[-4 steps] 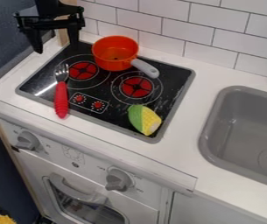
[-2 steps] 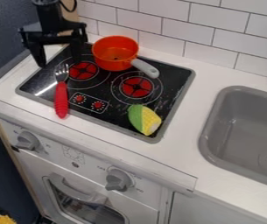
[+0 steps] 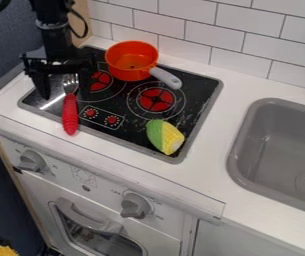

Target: Take the red fork and put it on the left burner

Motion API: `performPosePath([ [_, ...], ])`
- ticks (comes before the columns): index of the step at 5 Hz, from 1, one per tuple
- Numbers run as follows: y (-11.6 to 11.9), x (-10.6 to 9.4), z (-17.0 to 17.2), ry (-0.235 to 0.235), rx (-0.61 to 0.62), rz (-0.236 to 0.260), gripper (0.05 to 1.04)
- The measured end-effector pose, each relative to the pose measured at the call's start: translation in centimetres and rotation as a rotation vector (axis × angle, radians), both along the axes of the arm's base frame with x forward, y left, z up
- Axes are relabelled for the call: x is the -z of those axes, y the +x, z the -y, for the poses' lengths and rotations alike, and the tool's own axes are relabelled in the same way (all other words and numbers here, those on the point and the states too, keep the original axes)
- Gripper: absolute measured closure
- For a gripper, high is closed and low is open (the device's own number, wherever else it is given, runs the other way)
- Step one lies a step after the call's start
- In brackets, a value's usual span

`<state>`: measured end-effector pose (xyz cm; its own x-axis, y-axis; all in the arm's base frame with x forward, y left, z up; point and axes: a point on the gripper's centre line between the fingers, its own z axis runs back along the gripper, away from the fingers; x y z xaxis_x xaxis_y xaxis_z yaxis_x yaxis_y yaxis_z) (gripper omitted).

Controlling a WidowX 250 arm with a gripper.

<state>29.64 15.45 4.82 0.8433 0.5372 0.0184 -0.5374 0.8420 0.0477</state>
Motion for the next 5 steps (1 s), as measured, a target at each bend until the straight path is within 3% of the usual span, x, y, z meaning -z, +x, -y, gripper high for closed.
performPosePath([
  [1, -0.6, 0.9, -0.4, 0.031, -0.003, -0.018, 0.082],
  [2, -0.4, 1.4, -0.5, 0.045, -0.024, -0.001, 0.082],
  [4, 0.2, 2.7, -0.6, 0.046, -0.038, -0.007, 0.136],
  [5, 0.9, 2.8, -0.4, 0.066, -0.048, 0.010, 0.425],
])
